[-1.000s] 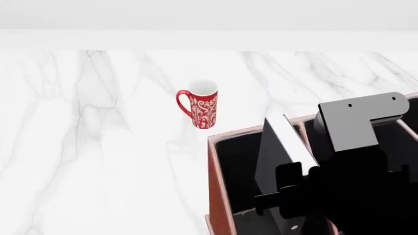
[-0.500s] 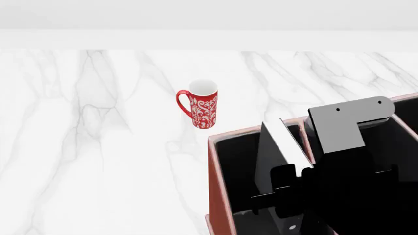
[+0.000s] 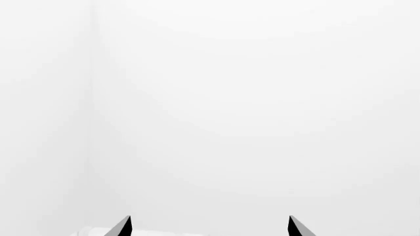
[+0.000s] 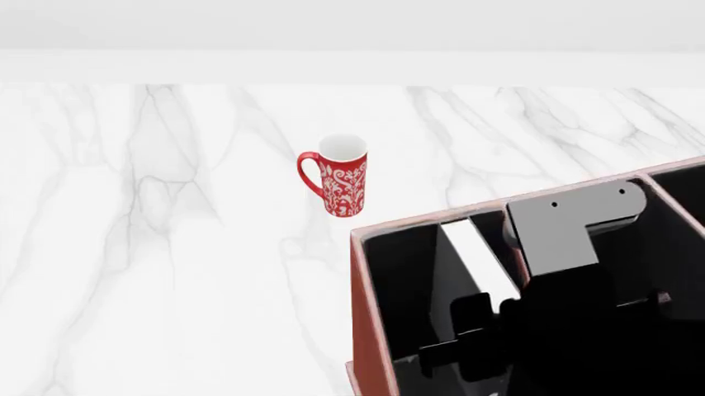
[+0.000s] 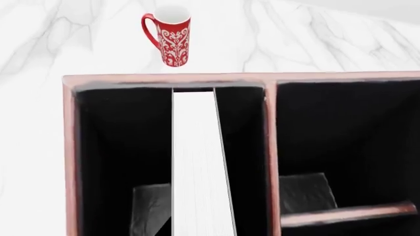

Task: Pick up the book and place it in the left compartment of the caddy.

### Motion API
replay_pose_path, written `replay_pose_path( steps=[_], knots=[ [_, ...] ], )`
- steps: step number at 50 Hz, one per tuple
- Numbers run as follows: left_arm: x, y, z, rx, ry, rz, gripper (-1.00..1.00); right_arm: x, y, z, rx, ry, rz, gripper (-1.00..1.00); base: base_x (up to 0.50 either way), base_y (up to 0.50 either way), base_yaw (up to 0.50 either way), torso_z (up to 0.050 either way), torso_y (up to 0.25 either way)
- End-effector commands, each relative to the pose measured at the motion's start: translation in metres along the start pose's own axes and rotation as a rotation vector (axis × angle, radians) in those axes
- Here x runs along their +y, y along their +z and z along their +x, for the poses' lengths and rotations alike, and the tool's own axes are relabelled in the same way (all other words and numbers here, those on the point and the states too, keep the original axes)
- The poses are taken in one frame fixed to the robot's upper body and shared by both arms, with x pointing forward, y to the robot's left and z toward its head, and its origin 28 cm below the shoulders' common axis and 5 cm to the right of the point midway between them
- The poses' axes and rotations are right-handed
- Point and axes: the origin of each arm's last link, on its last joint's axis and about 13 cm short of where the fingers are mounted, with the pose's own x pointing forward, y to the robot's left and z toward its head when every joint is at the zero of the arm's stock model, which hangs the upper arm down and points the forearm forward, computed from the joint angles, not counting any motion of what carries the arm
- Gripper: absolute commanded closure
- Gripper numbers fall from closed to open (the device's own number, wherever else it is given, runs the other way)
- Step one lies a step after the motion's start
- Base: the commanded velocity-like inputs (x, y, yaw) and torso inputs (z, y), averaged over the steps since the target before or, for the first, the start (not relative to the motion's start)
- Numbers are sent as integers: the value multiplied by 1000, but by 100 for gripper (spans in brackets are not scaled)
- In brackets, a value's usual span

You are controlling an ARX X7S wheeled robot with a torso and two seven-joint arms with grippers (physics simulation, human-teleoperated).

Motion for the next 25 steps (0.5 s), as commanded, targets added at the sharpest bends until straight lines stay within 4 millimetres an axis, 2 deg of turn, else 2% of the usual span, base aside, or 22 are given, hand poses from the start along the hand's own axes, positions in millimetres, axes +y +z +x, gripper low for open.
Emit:
replay_pose_path(
  steps=[1, 25],
  knots=[
    [0, 0, 0, -1, -1, 0, -100, -3, 1, 2, -29, -28, -13, 100, 0, 0, 0, 0, 0],
    [0, 0, 0, 0, -2, 1, -100, -2, -10, 4, -20, -28, -15, 100, 0, 0, 0, 0, 1]
  ],
)
